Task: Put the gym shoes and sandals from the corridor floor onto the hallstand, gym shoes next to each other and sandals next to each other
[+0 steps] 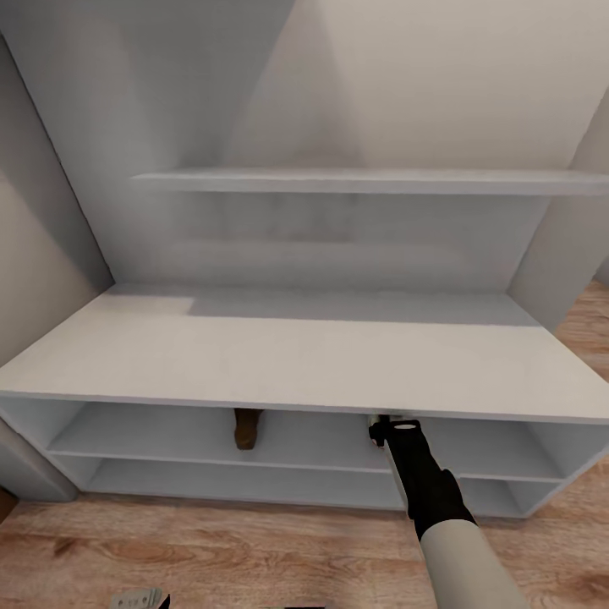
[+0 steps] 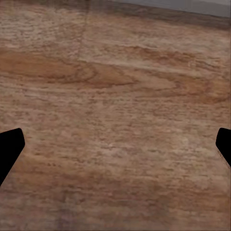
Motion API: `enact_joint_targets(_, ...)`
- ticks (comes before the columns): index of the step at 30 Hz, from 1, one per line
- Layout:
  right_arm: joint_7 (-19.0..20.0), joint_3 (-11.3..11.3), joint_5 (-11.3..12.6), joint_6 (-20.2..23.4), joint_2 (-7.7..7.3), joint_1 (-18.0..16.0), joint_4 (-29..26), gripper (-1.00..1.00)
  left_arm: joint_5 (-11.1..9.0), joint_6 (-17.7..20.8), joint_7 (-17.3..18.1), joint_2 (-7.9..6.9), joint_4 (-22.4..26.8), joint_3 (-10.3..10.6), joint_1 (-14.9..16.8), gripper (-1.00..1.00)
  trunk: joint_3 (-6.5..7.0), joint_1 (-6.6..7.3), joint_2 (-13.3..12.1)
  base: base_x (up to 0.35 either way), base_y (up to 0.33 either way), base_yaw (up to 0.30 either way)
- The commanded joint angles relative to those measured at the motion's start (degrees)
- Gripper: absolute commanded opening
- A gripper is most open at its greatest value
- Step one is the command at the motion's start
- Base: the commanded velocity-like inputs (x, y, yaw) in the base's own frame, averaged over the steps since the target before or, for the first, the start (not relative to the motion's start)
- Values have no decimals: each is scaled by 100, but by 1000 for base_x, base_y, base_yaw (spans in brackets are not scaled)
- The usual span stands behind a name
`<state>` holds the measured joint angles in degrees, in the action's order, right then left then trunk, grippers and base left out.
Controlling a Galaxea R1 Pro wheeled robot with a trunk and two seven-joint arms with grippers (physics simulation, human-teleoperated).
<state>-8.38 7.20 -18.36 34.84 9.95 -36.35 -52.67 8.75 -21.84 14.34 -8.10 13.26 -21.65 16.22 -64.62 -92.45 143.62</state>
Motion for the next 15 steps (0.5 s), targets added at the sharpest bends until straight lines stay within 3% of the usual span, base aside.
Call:
enact_joint_targets(1,0,10,-9,23,5,-3,-6,-100,57,-22,25,1,-5,-50,4,100,-5,0,2,81,0,0)
enact_joint_targets(11,1,10,-9,23,5,-3,-9,-100,57,-22,25,1,-3,-50,4,100,-5,0,2,22,0,0)
enact_joint_targets(12,0,10,-9,23,5,-1,-11,100,57,-22,25,1,-3,-50,6,100,-5,0,2,0,0,0)
enact_joint_targets(15,-1,10,-9,24,5,-3,-13,100,57,-22,25,1,-4,-50,6,100,-5,0,2,0,0,0)
